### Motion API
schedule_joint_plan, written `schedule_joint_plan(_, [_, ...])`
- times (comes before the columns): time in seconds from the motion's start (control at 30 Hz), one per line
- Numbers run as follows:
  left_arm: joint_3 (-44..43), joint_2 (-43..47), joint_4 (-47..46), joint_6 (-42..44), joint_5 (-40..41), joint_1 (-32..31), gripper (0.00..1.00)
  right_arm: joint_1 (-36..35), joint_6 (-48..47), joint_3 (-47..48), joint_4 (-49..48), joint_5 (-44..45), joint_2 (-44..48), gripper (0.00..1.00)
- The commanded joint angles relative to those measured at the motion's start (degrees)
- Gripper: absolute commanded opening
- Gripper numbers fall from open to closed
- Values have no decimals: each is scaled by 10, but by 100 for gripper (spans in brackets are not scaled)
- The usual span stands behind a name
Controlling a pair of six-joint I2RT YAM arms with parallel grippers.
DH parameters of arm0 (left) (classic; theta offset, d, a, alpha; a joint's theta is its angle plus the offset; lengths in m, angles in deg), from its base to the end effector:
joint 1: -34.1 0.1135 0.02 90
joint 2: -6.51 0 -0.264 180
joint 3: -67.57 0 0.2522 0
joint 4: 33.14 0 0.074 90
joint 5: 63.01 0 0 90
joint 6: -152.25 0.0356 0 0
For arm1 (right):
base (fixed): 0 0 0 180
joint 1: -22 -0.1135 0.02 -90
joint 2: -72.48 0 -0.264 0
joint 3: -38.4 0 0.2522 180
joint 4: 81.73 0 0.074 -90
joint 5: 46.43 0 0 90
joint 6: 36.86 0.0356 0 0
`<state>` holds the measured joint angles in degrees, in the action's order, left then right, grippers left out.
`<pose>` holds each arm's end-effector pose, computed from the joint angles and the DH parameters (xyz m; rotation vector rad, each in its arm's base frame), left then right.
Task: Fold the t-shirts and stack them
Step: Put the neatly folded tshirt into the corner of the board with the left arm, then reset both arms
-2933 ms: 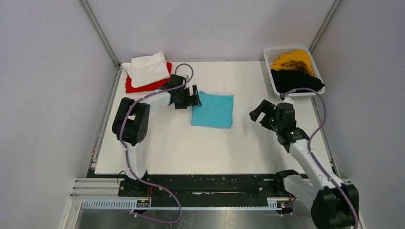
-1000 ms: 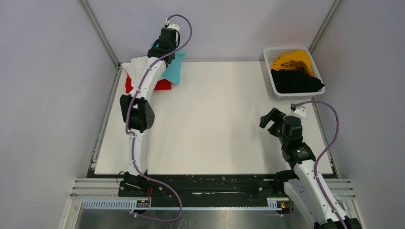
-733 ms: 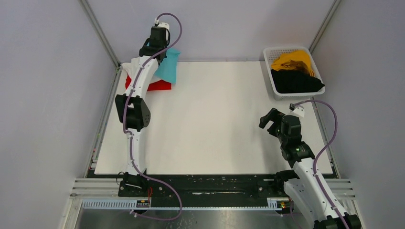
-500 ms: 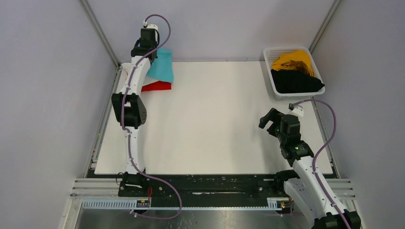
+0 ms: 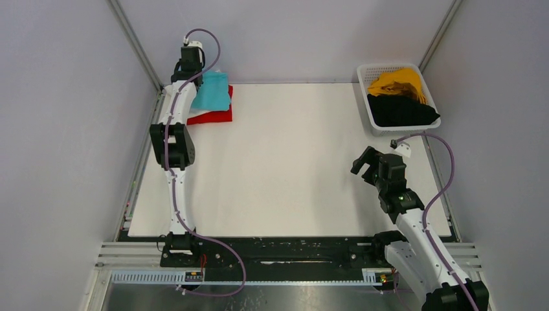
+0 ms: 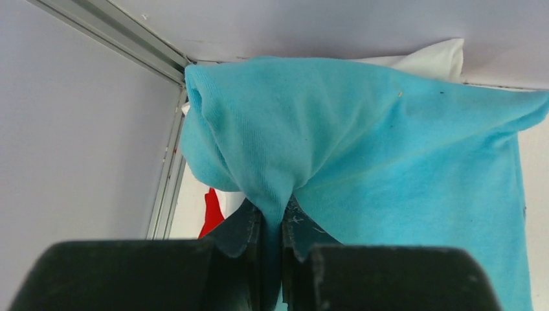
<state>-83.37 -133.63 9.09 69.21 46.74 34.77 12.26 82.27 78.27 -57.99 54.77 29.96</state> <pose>0.5619 0.0186 0.2739 -0.0897 2.1130 0.4441 0.1736 0.0228 0.2318 0.4626 1.9762 0.2307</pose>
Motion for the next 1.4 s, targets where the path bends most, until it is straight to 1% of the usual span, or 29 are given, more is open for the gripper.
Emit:
schedule_joint_plan(0.0, [-21,7,-75,11,21,18,0,1,-9,24,-4,27,-1,98])
schedule_joint_plan(0.2, [-13,4,-81,15,35,23,0,1,-12,25,13,37,9,99])
schedule_joint_plan(0.23, [-10,5,-81,15,37,23,2,1,-12,23,11,37,12,98])
schedule_joint_plan(0.27, [-7,7,-82,14,42,23,5,2,-12,23,11,37,13,98])
schedule_joint_plan(0.3, [-4,8,-82,13,42,23,14,1,-12,22,10,37,14,99])
schedule_joint_plan(0.33, [-1,11,-83,11,39,23,28,2,-12,23,10,36,14,98])
schedule_joint_plan(0.4, [11,19,-81,6,34,23,94,1,-12,24,14,34,14,98])
schedule_joint_plan(0.43, [17,26,-82,1,36,23,99,1,-12,24,15,33,14,98])
schedule_joint_plan(0.57, [51,65,-82,-25,33,22,99,1,-10,25,19,33,15,98])
schedule_joint_plan(0.63, [76,99,-81,-49,21,22,99,2,-9,25,21,33,17,98])
schedule_joint_plan(0.7, [101,129,-80,-67,-6,19,99,2,-7,25,24,34,19,98])
schedule_joint_plan(0.83, [161,196,-77,-131,-67,6,99,1,4,27,41,38,23,99])
schedule_joint_plan(0.93, [222,262,-84,-176,-121,-3,99,1,14,37,91,47,21,99])
schedule_joint_plan(0.97, [253,289,-87,-197,-132,-18,99,1,14,40,105,45,21,98])
schedule_joint_plan(1.03, [344,359,-116,-247,-167,-30,99,2,18,41,123,34,22,98])
schedule_joint_plan(1.13, [577,497,-218,-306,-206,-56,99,1,17,35,137,15,30,98])
schedule_joint_plan(1.17, [652,543,-245,-321,-192,-69,99,1,17,33,143,14,34,98])
schedule_joint_plan(1.23, [771,632,-267,-346,-144,-106,99,0,17,30,158,21,42,98])
schedule_joint_plan(1.27, [823,673,-269,-355,-128,-127,99,1,19,27,165,25,46,98])
schedule_joint_plan(1.37, [943,778,-260,-373,-116,-189,99,1,23,24,171,32,62,98])
